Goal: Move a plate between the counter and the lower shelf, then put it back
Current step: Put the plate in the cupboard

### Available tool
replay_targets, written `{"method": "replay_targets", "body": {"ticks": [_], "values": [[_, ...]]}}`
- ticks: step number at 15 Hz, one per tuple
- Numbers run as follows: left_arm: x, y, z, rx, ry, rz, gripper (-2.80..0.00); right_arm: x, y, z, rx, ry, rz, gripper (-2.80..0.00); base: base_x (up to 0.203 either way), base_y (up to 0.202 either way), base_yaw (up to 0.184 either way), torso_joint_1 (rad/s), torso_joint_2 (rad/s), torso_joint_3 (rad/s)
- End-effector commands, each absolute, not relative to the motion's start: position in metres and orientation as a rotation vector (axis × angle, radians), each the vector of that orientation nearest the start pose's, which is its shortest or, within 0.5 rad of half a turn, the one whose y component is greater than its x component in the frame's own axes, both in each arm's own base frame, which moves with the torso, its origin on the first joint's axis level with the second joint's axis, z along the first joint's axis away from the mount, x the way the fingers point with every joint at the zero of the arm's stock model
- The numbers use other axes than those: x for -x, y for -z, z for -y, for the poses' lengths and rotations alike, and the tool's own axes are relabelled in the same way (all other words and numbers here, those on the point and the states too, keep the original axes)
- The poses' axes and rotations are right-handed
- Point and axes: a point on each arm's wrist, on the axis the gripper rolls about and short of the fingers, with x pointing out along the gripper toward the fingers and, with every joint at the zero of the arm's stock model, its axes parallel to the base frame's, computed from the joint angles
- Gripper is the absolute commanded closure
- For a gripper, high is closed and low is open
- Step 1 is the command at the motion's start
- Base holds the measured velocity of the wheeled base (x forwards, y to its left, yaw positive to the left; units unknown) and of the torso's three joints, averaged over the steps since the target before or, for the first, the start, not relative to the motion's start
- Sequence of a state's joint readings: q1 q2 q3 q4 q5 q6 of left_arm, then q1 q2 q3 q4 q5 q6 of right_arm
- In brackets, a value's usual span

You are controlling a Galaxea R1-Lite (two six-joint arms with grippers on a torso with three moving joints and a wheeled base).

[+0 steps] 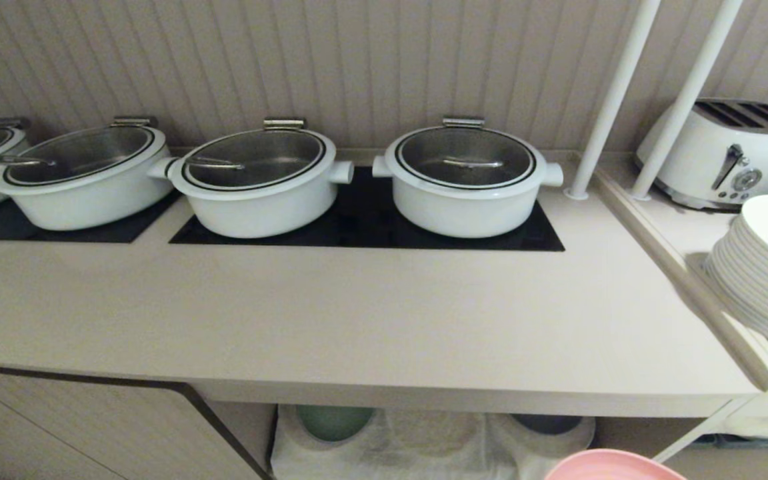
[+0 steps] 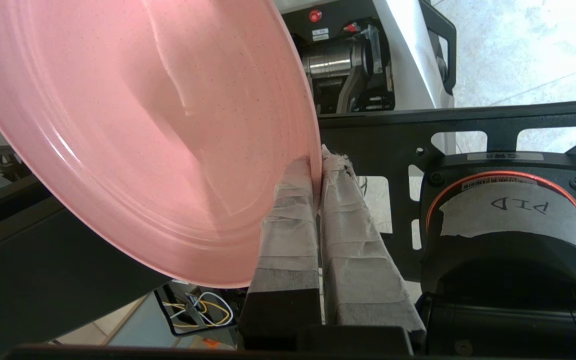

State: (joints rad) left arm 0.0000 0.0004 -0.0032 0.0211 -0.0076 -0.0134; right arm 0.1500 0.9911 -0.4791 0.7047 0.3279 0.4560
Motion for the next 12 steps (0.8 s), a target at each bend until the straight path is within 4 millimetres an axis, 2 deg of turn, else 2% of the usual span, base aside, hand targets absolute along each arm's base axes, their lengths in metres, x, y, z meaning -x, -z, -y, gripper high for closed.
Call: {"method": "replay_targets", "body": {"ticks": [1, 12], "values": [[0.0231, -0.0741, 0.0002, 0.014, 0.008, -0.018, 0.00, -0.0552, -0.1360, -0.0157, -0.503, -0.131, -1.301, 0.00, 0.000, 0.000, 0.000, -0.153, 0.33, 0.169], [0.0231, -0.0741, 0.0002, 0.014, 0.008, -0.018, 0.00, -0.0509, -0.1377, -0.0152, -0.516, -0.132, -1.277, 0.00, 0.000, 0.000, 0.000, -0.157, 0.33, 0.175]]}}
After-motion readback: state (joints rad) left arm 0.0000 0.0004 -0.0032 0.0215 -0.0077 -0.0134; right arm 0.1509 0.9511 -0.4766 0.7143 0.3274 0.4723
